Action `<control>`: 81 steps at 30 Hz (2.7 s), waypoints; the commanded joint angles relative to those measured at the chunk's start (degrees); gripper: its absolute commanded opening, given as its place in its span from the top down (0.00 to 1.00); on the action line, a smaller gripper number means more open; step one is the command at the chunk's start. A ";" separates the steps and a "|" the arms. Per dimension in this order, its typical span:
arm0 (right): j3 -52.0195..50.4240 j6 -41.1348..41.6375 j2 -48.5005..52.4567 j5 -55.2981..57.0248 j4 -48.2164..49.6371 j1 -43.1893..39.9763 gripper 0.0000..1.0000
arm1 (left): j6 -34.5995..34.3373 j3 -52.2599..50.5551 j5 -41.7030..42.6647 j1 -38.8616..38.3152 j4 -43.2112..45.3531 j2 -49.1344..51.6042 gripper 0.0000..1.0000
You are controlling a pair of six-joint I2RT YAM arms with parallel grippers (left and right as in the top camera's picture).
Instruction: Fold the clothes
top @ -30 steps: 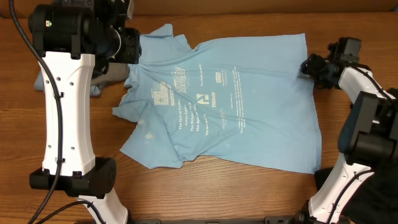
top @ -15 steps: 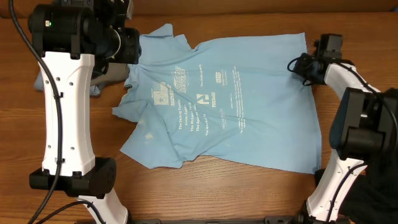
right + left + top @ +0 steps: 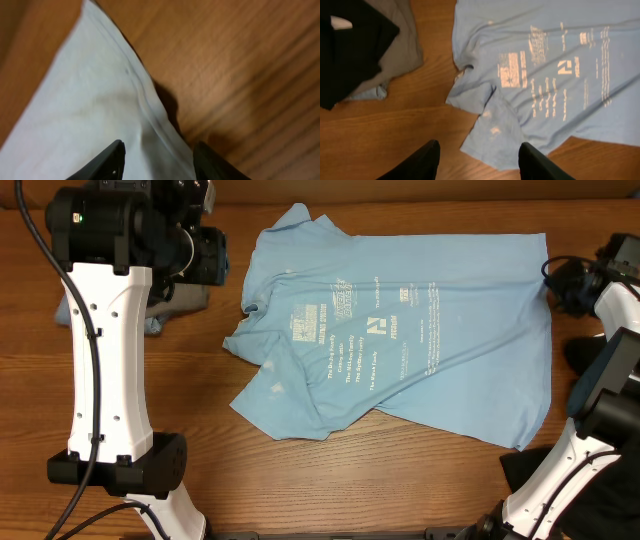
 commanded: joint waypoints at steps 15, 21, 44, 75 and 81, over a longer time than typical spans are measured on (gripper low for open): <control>1.05 -7.39 -26.29 -8.33 -19.30 6.99 0.48 | 6.38 -23.34 -3.08 -2.73 23.56 12.57 0.84; 1.01 -7.37 -28.74 -10.78 -28.85 13.29 0.48 | 7.13 -23.89 -3.41 -4.39 28.89 21.68 0.85; 0.92 -9.73 -28.70 -4.48 -37.90 22.08 0.48 | 1.36 -24.02 -0.66 1.57 50.60 30.29 0.78; 0.92 -8.41 -27.34 -4.46 -42.18 22.49 0.47 | -7.21 -21.33 -13.09 5.42 61.16 38.49 0.84; 0.92 -8.41 -27.34 -4.39 -43.12 24.17 0.46 | -4.85 -11.19 -8.57 6.05 60.15 38.49 0.66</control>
